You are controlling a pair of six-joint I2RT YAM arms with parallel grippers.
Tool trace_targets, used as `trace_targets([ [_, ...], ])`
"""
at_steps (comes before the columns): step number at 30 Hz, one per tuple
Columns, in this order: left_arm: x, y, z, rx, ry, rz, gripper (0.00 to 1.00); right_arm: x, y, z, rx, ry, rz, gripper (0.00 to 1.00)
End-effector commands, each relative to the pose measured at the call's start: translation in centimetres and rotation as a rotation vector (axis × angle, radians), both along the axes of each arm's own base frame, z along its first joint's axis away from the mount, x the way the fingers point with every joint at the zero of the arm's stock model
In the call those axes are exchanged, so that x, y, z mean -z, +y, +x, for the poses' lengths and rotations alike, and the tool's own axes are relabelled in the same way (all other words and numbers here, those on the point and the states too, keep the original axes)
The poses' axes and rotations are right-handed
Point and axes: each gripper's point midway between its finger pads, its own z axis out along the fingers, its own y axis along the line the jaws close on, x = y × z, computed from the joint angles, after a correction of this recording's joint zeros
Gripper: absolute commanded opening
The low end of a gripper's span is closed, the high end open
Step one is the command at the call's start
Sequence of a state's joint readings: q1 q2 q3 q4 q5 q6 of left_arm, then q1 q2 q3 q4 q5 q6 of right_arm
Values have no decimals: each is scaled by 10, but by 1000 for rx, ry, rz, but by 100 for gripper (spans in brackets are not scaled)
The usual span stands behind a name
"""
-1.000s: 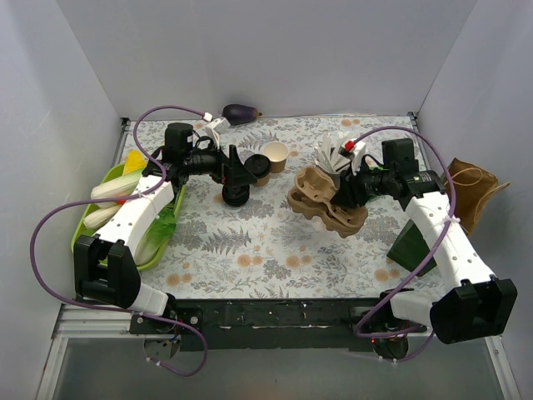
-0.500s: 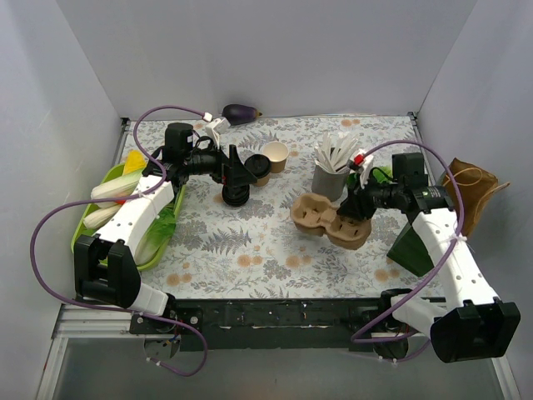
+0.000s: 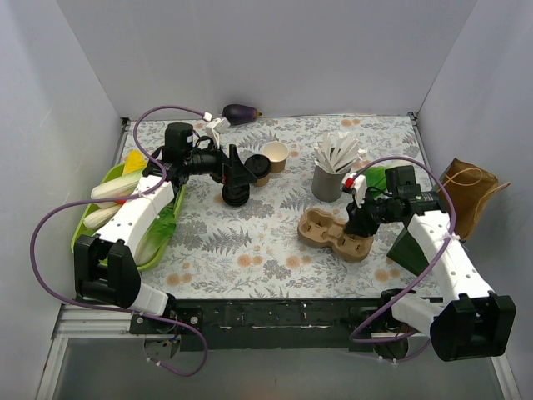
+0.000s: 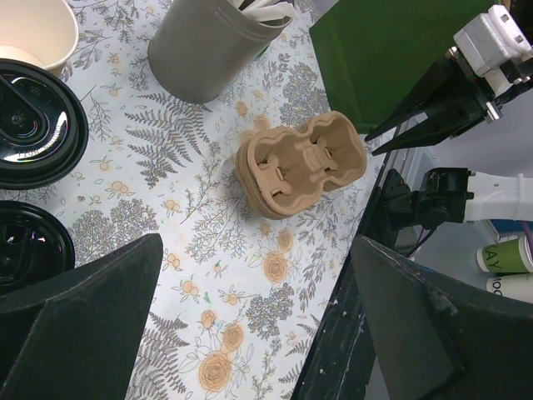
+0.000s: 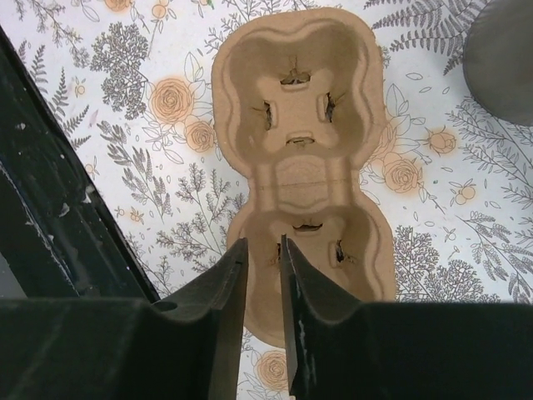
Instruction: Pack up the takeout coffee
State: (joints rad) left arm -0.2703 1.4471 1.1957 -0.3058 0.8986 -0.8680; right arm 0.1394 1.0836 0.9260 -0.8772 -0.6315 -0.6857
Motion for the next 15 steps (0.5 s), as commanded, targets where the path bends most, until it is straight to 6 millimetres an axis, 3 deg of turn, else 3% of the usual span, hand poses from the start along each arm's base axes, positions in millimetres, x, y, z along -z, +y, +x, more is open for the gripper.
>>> trace_targets([
  [1, -15, 2, -3, 6, -50, -17, 98, -1, 0, 5, -38, -11, -11, 32],
  [4, -15, 1, -2, 7, -50, -18, 98, 3, -1, 14, -36, 12, -28, 36],
  [6, -15, 1, -2, 7, -50, -18, 98, 8, 0, 18, -46, 38, -36, 45],
  [15, -15, 3, -5, 2, -61, -11, 98, 23, 15, 33, -94, 27, -121, 54],
])
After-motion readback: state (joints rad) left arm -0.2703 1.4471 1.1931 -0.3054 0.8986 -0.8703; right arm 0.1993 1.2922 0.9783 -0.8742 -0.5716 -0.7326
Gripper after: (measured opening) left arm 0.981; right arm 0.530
